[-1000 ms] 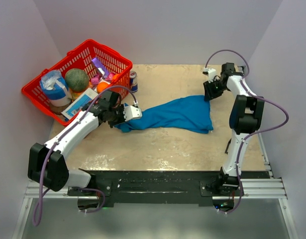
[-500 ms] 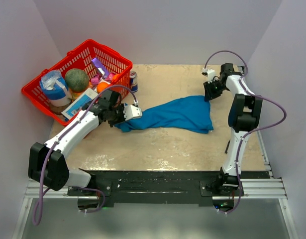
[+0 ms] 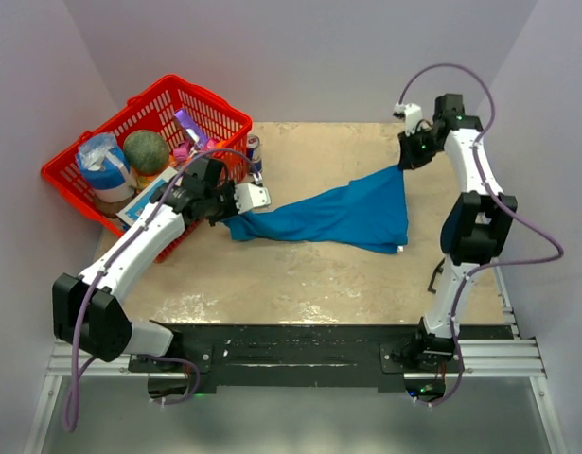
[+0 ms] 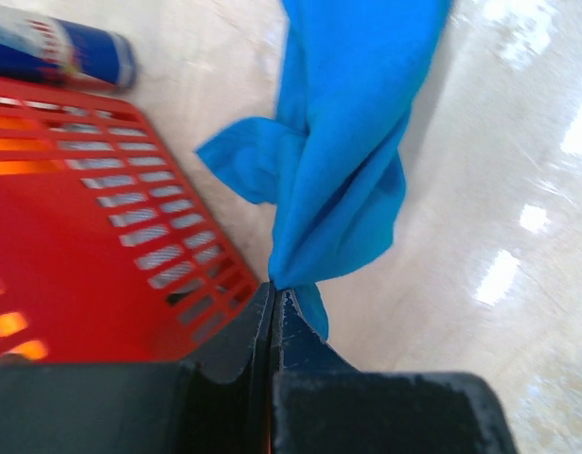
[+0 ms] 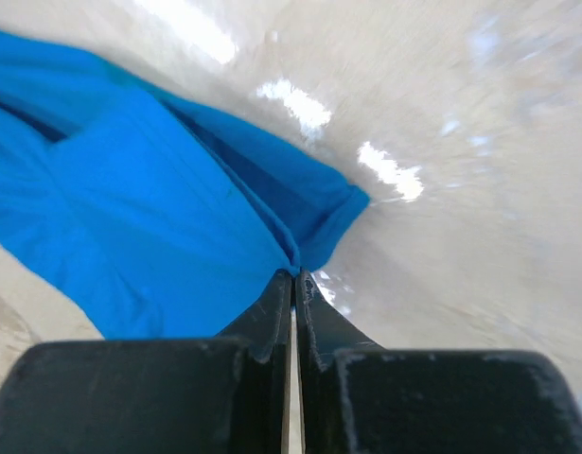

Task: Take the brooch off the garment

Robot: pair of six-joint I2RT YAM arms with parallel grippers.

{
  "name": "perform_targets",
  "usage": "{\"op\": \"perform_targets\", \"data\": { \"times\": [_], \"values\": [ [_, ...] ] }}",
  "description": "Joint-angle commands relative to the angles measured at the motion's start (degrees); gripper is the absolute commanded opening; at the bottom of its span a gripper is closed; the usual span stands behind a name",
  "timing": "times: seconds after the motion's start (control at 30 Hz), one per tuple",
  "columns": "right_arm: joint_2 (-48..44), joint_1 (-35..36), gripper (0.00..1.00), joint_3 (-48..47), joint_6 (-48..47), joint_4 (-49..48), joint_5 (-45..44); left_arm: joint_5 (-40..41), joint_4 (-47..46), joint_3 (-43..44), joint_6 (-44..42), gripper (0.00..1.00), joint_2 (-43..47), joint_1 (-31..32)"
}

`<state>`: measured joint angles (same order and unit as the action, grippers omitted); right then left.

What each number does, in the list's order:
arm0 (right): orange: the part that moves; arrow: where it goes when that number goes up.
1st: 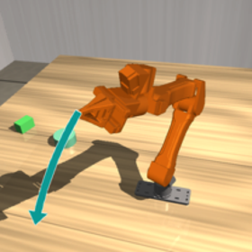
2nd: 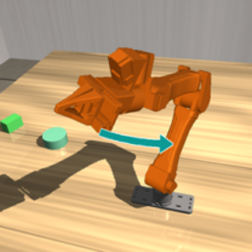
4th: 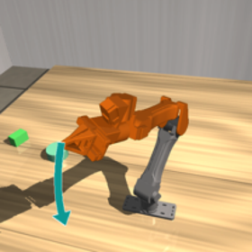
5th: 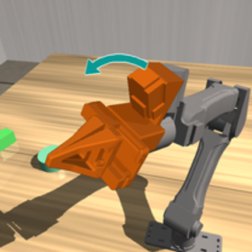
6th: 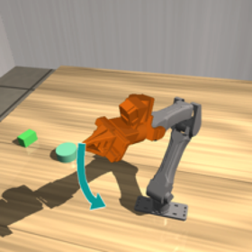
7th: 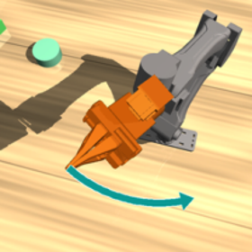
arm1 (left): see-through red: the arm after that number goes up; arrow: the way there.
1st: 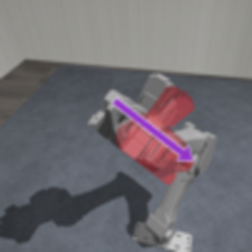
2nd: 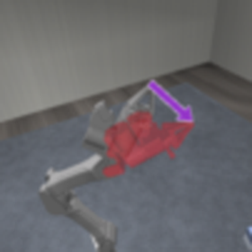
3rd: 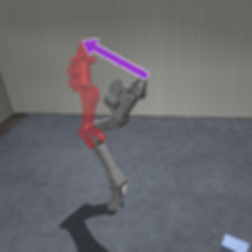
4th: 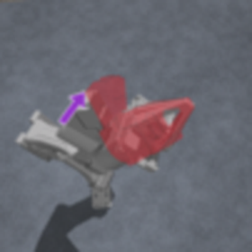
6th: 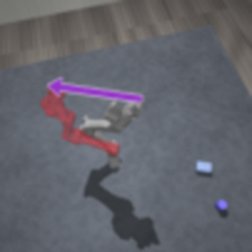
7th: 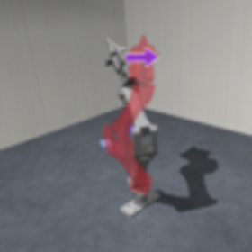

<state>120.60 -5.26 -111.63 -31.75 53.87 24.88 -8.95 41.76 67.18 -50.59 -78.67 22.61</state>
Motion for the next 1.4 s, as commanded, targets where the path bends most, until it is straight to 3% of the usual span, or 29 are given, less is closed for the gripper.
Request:
{"op": "perform_targets", "data": {
  "times": [0.0,0.2,0.4,0.5,0.83,1.2,1.37],
  "values": [
    [-11.7,0.2,0.00,-6.6,0.0,3.6,-2.5,-0.7,-6.2,6.6,-0.4,0.00,-1.2,-0.9],
    [-19.8,-0.6,0.00,-11.6,2.2,2.0,-8.7,4.3,-10.0,19.1,8.0,0.00,-3.9,-1.1],
    [-34.2,-4.7,0.00,-4.5,2.9,-18.9,-11.4,16.2,-11.3,34.7,11.9,0.00,-1.8,-1.0],
    [-39.5,-5.8,0.00,-4.6,4.2,-27.0,-10.9,15.9,-10.1,40.6,11.9,0.00,0.9,-1.0],
    [-51.7,-6.1,0.00,-10.9,7.1,-34.4,-15.8,7.9,-8.1,39.5,8.8,0.00,14.5,0.0],
    [-56.7,-6.1,0.00,-18.2,5.0,-35.1,-18.4,4.6,-7.6,41.4,9.6,0.00,22.7,-1.0],
    [-56.9,-6.1,0.00,-16.4,5.1,-35.7,-18.4,4.0,-7.1,36.6,10.2,0.00,24.9,-1.0]
  ]
}}
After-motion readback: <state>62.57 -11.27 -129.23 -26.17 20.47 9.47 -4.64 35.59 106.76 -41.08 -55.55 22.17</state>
